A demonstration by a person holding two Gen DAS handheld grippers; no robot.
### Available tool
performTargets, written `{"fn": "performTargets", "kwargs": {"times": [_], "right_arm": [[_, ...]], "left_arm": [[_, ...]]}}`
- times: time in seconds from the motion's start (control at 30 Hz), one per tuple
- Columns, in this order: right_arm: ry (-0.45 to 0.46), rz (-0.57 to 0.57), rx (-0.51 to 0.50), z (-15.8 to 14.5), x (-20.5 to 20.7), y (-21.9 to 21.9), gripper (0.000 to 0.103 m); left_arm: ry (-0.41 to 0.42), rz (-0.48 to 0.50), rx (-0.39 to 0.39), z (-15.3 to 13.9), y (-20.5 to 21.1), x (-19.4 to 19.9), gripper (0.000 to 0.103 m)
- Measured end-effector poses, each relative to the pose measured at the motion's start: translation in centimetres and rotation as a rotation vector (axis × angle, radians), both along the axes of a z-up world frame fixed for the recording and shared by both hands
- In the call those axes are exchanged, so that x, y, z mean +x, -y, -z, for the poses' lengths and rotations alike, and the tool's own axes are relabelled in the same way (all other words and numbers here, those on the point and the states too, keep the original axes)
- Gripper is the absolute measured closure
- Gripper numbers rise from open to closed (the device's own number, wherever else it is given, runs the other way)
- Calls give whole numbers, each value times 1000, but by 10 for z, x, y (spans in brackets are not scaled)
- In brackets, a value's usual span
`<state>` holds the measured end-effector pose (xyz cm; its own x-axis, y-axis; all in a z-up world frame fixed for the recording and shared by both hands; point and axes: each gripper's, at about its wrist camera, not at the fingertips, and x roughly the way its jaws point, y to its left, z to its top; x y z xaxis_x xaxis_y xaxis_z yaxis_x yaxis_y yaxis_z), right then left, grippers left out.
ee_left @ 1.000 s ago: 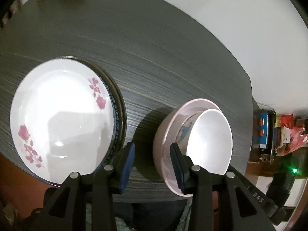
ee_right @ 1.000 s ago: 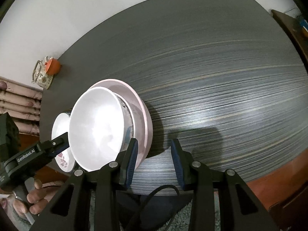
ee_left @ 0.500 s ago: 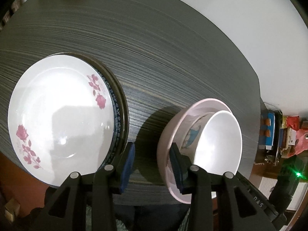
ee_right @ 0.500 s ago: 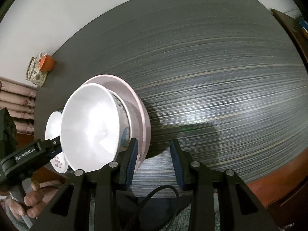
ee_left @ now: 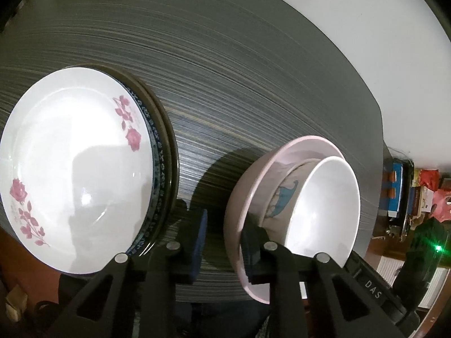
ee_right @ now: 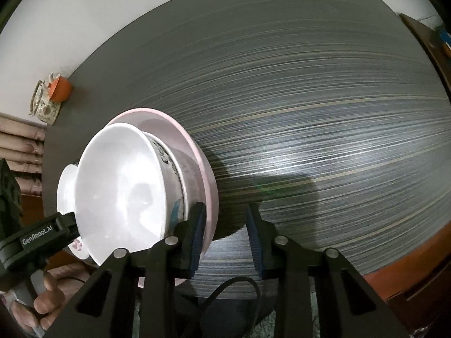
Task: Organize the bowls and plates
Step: 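Lift the nested bowls and carry them over the plate stack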
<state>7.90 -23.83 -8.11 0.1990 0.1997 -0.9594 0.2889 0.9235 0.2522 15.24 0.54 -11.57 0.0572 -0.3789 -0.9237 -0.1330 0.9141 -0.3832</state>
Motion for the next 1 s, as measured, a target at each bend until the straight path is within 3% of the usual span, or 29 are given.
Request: {"fn": "performTargets", "kwargs": {"times": [0.47,0.87,1.0], "right_arm": [[-22,-35,-33,-2,17,-16,83],[-17,-18,-23,-3,15,-17,83],[-5,-32,-19,-3,10,-15,88]], "left_arm": [[38,37,60,-6,13,-4,86],[56,47,60,-6,16,-4,86],[57,46,58,-5,15,-4,86]]}}
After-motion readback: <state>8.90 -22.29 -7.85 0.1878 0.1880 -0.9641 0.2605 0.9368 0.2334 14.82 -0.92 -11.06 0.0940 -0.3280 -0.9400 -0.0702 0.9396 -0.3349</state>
